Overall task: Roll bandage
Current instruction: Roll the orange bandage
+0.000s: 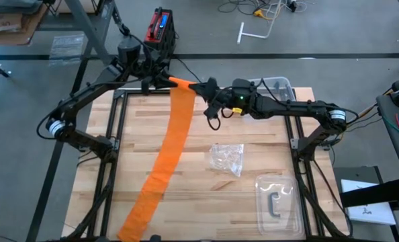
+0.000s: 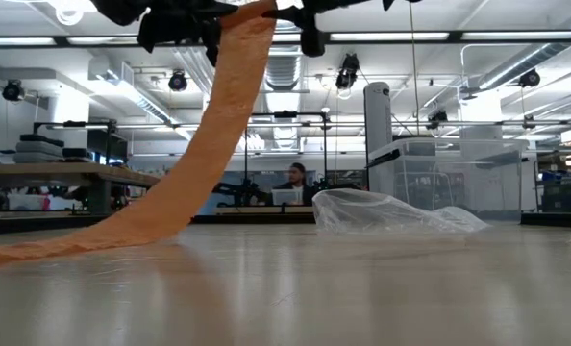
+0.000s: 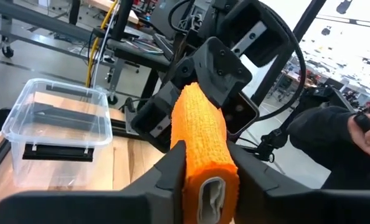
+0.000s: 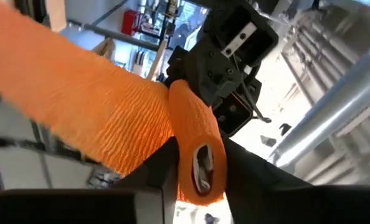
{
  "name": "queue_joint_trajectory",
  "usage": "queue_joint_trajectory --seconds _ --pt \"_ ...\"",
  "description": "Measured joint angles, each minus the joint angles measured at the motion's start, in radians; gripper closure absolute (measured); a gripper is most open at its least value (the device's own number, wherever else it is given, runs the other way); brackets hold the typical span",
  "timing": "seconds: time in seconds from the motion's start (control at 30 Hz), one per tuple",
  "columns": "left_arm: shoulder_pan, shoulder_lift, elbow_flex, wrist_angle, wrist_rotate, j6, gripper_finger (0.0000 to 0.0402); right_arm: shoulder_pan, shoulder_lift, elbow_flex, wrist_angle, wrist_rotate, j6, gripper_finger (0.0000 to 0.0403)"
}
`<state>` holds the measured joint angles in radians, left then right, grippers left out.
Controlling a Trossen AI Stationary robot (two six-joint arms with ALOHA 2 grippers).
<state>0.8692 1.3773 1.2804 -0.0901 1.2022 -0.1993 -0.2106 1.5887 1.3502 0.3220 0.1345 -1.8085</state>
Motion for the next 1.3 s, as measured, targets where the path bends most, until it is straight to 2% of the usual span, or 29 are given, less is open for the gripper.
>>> queue_joint_trajectory --seconds 0.07,0.3,0.47,0.57,0.7,0.83,1.3 --pt "0.000 -0.005 0.000 0.005 0.001 0.001 0.0327 0.014 -0.002 0.000 0.001 0.001 0.139 0.0273" --pt "0.003 -0.011 0.000 0.039 -0.014 0.007 0.0321 0.047 -0.026 0.001 -0.006 -0.010 0.835 0.0191" --pt "0.003 -0.011 0.000 0.062 -0.016 0.041 0.0324 0.043 -0.079 0.002 0.043 0.048 1.213 0.0128" --pt "0.003 -0.011 0.000 0.090 -0.016 0.067 0.0323 0.011 -0.104 0.002 0.004 0.057 1.394 0.0103" --pt "-0.001 -0.011 0.000 0.140 -0.016 0.103 0.0324 -0.027 -0.097 0.002 -0.040 -0.018 1.636 0.0094" --pt "-0.002 -0.012 0.000 0.159 -0.015 0.136 0.0324 -0.051 -0.080 0.001 -0.046 -0.040 1.738 0.0103" --pt "-0.002 -0.012 0.000 0.158 -0.018 0.235 0.0322 -0.053 -0.047 0.000 0.009 -0.065 1.827 0.0154"
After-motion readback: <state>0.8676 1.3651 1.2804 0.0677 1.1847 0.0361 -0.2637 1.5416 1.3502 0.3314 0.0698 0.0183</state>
